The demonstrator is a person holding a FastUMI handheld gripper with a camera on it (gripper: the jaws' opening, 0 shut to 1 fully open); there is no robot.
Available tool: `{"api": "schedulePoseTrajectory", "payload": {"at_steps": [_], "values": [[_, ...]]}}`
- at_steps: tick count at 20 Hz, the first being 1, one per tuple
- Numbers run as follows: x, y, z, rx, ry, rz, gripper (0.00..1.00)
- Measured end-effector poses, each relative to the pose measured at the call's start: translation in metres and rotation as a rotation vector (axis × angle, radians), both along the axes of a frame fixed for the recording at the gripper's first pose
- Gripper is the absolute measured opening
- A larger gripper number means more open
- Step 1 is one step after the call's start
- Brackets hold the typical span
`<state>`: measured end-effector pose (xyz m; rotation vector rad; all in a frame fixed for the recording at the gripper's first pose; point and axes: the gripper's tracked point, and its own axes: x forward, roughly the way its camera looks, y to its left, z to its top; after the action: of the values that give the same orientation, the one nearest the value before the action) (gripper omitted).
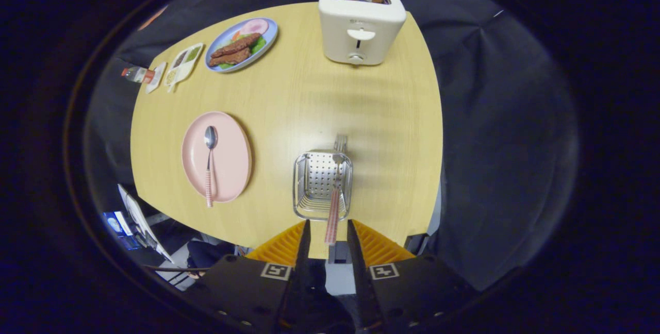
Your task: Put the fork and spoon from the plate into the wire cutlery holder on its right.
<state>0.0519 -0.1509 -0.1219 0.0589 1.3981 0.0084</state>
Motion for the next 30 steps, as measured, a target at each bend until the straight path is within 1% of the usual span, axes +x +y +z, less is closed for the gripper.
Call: {"api": "schedulePoseTrajectory", "payload": {"at_steps": [3,8,11,12,13,16,19,20,23,25,26,28,30], "values": [[0.002,0.005,0.011,0.007,-0.062,0.006,0.64],[0.000,0.028,0.034,0.020,-0.171,0.029,0.73],[0.000,0.057,0.052,0.041,-0.260,0.039,0.89],[0.002,0.068,0.057,0.044,-0.294,0.046,0.91],[0.002,0.081,0.060,0.049,-0.327,0.052,0.95],[-0.001,0.129,0.063,0.093,-0.433,0.072,0.97],[-0.002,0.176,0.061,0.134,-0.635,0.085,0.97],[-0.006,0.190,0.055,0.135,-0.709,0.088,0.97],[-0.018,0.224,0.031,0.139,-0.847,0.070,0.97],[-0.022,0.242,0.007,0.136,-0.896,0.029,0.97],[-0.022,0.248,-0.007,0.131,-0.909,-0.004,0.97],[-0.021,0.257,-0.044,0.118,-0.881,-0.057,0.97],[-0.014,0.265,-0.078,0.103,-0.848,-0.086,0.97]]}}
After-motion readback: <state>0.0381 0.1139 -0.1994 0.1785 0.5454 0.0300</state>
